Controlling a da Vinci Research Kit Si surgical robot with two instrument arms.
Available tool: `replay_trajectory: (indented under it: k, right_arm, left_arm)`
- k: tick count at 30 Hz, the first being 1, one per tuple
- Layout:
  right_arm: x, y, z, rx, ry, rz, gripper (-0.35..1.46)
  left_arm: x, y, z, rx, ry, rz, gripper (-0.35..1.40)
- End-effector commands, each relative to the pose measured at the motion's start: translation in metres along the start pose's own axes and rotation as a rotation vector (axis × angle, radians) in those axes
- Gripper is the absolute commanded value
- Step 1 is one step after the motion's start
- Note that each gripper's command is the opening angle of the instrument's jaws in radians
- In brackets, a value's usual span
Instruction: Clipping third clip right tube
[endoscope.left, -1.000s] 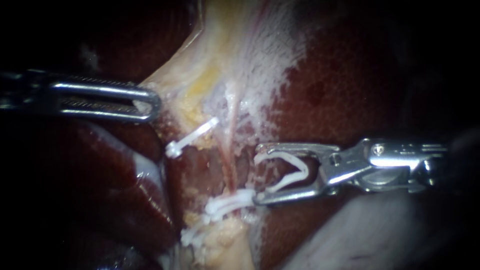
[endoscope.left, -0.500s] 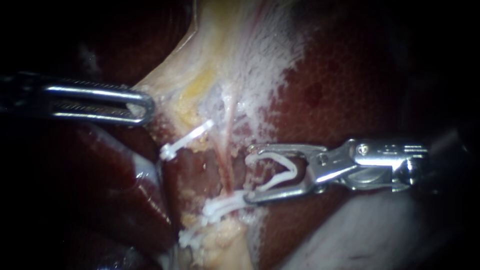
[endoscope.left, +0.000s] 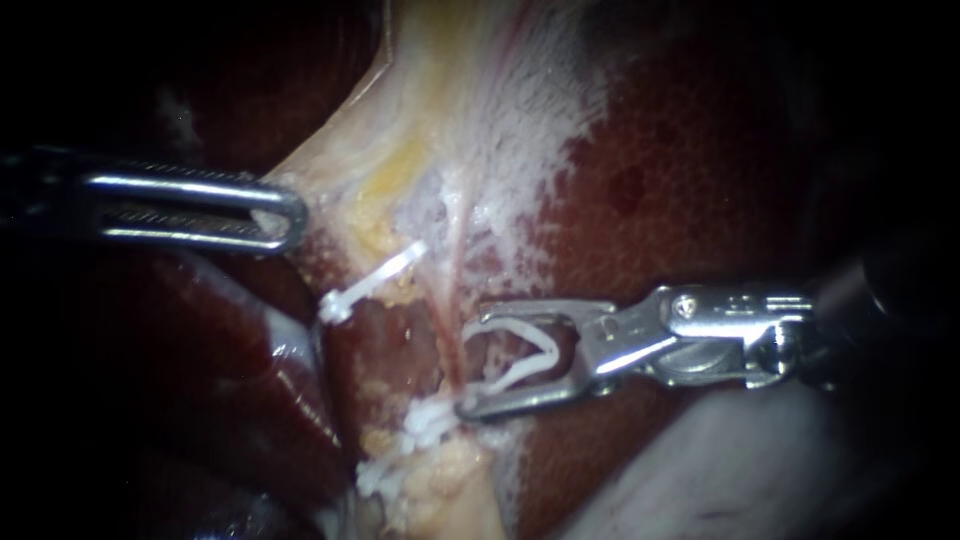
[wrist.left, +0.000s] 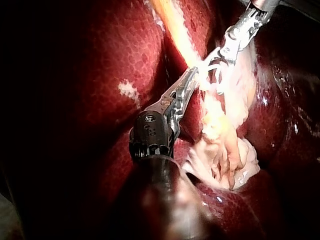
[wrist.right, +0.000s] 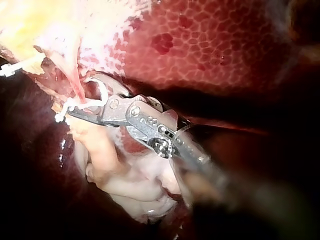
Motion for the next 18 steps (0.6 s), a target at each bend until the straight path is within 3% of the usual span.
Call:
replay_trajectory:
  k: [1, 11, 18]
  right_arm:
    - [-0.0001, 0.0001, 0.0001, -0.002, 0.0, 0.0, 0.57]
    - [0.0005, 0.0003, 0.0015, -0.001, 0.005, 0.005, 0.54]
    - [0.001, 0.0004, 0.0022, 0.034, 0.005, -0.004, 0.51]
  left_arm:
    - [0.0, 0.0, 0.0, 0.0, -0.001, -0.001, -0.35]
    - [0.0, 0.0, 0.0001, 0.0, -0.001, -0.001, -0.35]
    - [0.0, 0.0002, 0.0002, 0.001, -0.001, -0.001, -0.35]
